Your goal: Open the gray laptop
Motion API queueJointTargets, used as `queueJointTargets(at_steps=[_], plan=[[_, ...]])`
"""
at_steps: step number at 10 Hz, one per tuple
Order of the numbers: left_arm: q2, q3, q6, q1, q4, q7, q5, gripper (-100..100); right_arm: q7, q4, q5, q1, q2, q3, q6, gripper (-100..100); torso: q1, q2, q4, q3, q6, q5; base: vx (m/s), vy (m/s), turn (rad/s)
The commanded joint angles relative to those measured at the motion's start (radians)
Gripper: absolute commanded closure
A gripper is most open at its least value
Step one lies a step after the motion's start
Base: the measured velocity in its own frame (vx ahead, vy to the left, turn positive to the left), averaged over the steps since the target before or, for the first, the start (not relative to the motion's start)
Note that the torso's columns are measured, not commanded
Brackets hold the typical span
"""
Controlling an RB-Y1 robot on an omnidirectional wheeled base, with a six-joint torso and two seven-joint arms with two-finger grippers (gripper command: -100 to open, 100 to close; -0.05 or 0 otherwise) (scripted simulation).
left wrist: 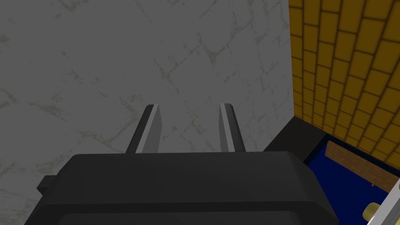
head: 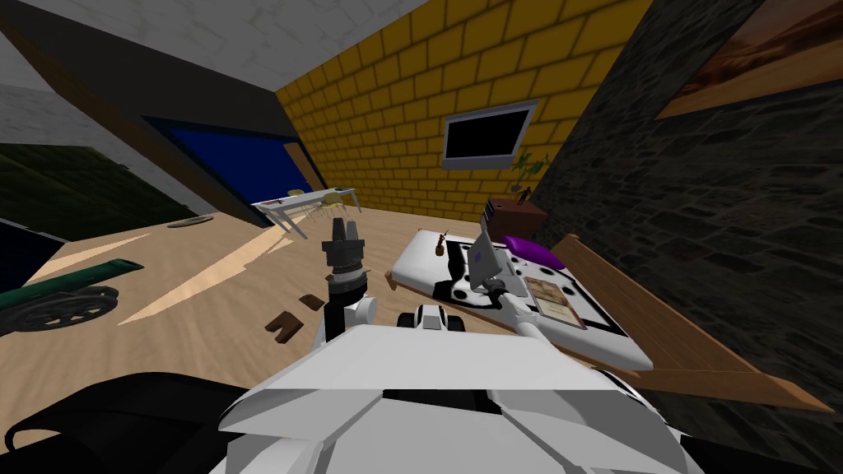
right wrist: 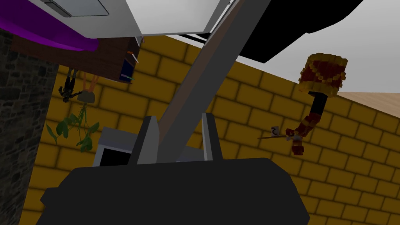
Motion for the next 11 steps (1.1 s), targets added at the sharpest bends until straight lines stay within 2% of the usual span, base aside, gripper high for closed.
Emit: queueJointTargets(at_steps=[1, 3, 4, 5, 7, 8, 9, 10, 11], plan=[[0.0, 0.0, 0.0, 0.0, 0.0, 0.0, 0.0, 0, 0.075, 0.011, -0.025, 0.002, 0.009, -0.001, -0.036, 100, 0.001, 0.0, 0.0, 0.0, 0.0, 0.0, -0.005, -0.002, 0.013], [0.0, 0.0, 0.0, 0.0, 0.0, 0.0, 0.0, 0, 0.078, 0.011, -0.025, 0.002, 0.009, -0.001, -0.036, 100, 0.003, 0.0, 0.001, -0.001, 0.001, 0.003, 0.0, 0.007, 0.01], [0.0, 0.0, 0.0, 0.0, 0.0, 0.0, 0.0, 0, 0.127, 0.035, -0.069, -0.011, 0.036, -0.061, -0.091, 100, 0.002, 0.001, 0.002, 0.0, 0.003, 0.004, 0.034, -0.002, -0.196], [0.0, 0.0, 0.0, 0.0, 0.0, 0.0, 0.0, 0, 0.152, 0.035, -0.087, -0.011, 0.036, -0.067, -0.12, 100, 0.001, 0.001, 0.002, 0.0, 0.007, 0.006, 0.035, -0.004, -0.124], [0.0, 0.0, 0.0, 0.0, 0.0, 0.0, 0.0, 0, 0.215, 0.035, -0.139, -0.011, 0.036, -0.067, -0.17, 100, 0.001, 0.004, 0.005, 0.002, 0.003, 0.006, 0.008, -0.017, -0.012], [0.0, 0.0, 0.0, 0.0, 0.0, 0.0, 0.0, 0, 0.251, 0.035, -0.164, -0.011, 0.036, -0.067, -0.17, 100, 0.004, 0.005, 0.006, 0.002, 0.001, 0.006, -0.001, -0.009, 0.007], [0.0, 0.0, 0.0, 0.0, 0.0, 0.0, 0.0, 0, 0.252, 0.035, -0.171, -0.011, 0.036, -0.067, -0.17, 100, 0.007, 0.006, 0.007, 0.003, 0.001, 0.007, 0.001, -0.001, 0.022], [0.0, 0.0, 0.0, 0.0, 0.0, 0.0, 0.0, 0, 0.302, 0.058, -0.21, -0.023, 0.062, -0.129, -0.226, 100, 0.008, 0.007, 0.007, 0.003, 0.002, 0.008, 0.035, -0.004, -0.186], [0.0, 0.0, 0.0, 0.0, 0.0, 0.0, 0.0, 0, 0.337, 0.058, -0.234, -0.023, 0.062, -0.133, -0.258, 100, 0.008, 0.008, 0.008, 0.003, 0.006, 0.011, 0.048, -0.016, -0.129]])
